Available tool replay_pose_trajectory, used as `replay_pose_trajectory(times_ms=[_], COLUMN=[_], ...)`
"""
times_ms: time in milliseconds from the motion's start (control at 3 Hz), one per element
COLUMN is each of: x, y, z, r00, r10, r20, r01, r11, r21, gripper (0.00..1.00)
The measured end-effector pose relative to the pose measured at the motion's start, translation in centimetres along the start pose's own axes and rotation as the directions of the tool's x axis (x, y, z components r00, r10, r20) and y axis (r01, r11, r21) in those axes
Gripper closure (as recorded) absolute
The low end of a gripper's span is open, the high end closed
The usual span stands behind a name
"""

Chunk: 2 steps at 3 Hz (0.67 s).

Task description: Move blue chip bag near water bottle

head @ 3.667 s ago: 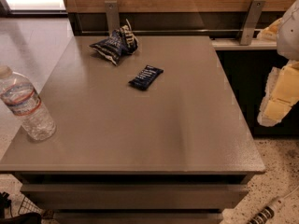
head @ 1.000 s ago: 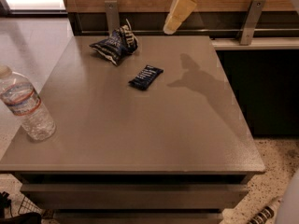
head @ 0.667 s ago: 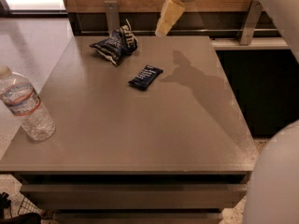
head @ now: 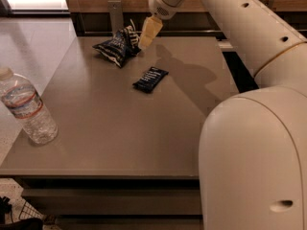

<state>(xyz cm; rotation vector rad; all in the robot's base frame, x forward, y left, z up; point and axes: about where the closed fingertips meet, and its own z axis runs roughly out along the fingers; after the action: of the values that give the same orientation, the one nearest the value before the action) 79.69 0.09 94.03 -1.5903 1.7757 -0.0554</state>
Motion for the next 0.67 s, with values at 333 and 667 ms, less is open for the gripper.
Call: replay_pose_trajectory(times_ms=[333,667], x=[-0.5,-1.3], y=[0.3,0.9], z=[4.3,7.3], r00=[0.999,0.997], r10=[0.022,0.043], r20=[0.035,0.072], r01=[-0.02,-0.037], r11=[0.9988,0.9954], r21=[-0.046,-0.089], gripper=[0.0,0.0])
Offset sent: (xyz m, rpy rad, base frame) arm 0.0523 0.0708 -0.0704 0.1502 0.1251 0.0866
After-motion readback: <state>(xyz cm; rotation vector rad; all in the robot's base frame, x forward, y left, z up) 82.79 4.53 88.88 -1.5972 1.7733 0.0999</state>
